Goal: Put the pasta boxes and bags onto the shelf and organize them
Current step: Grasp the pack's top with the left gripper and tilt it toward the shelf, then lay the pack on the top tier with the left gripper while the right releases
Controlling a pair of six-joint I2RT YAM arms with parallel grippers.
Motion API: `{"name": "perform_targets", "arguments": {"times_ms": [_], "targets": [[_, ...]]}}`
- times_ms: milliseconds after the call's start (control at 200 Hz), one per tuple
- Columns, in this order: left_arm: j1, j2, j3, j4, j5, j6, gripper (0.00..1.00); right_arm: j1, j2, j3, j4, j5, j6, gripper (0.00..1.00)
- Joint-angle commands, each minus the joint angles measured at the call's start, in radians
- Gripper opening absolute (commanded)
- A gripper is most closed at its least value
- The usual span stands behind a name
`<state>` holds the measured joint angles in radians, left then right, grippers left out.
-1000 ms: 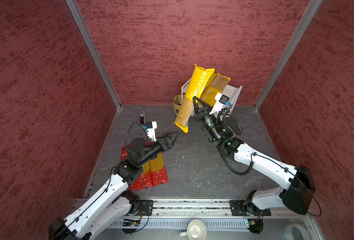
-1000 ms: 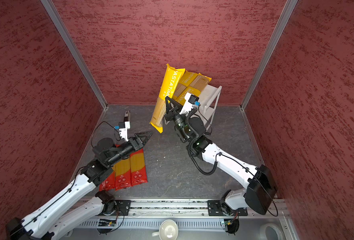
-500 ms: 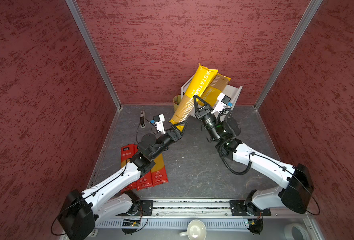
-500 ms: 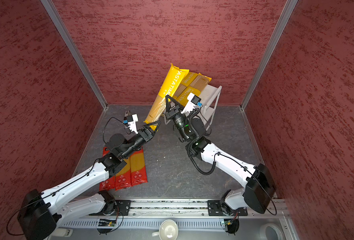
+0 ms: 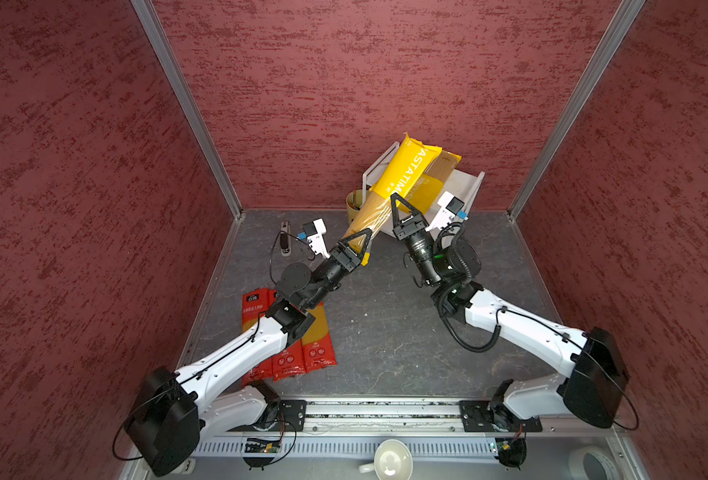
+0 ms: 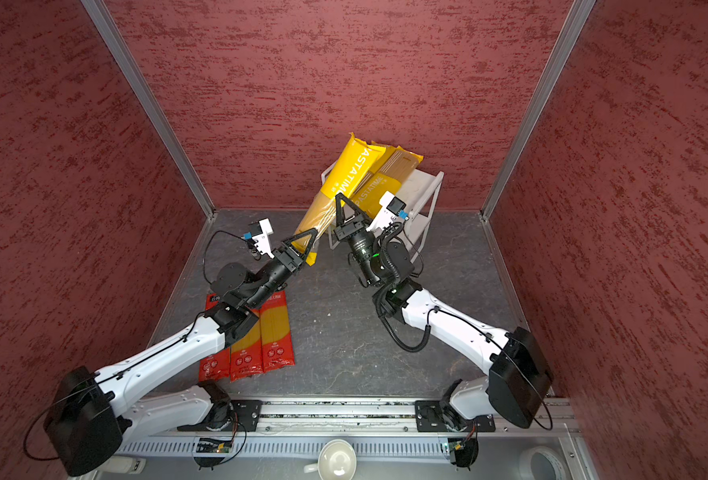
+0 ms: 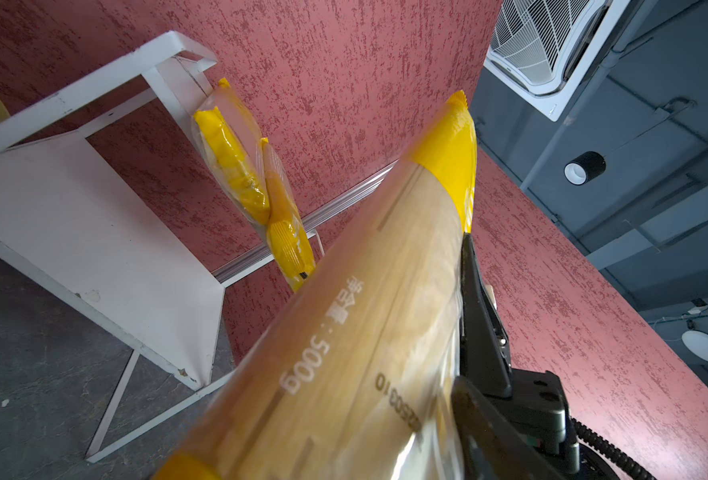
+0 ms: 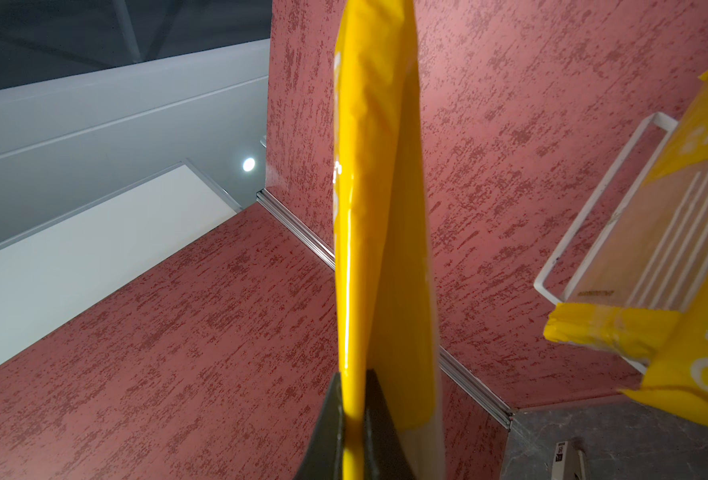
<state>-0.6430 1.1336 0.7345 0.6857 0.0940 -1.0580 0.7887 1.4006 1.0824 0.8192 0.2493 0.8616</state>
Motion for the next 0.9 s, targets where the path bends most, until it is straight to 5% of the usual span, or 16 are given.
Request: {"name": "perform_targets", "arguments": {"times_ms": [0, 371, 681, 897], "targets": [[0.013, 0.021, 0.041, 0.109, 0.006, -0.014, 0.61, 0.006, -0.069, 0.008, 0.146, -0.015, 0.021, 0.00], [0.005, 0.033, 0.061, 0.110, 0.025, -0.008, 0.30, 0.000, -0.072, -0.012, 0.085, 0.027, 0.025, 0.05], [-0.008, 0.080, 0.124, 0.120, 0.007, -0.042, 0.18, -0.014, -0.109, -0.068, 0.027, 0.060, 0.018, 0.35], [-0.020, 0.129, 0.193, 0.118, -0.014, -0.042, 0.12, -0.028, -0.155, -0.129, -0.003, 0.073, 0.027, 0.46]]}}
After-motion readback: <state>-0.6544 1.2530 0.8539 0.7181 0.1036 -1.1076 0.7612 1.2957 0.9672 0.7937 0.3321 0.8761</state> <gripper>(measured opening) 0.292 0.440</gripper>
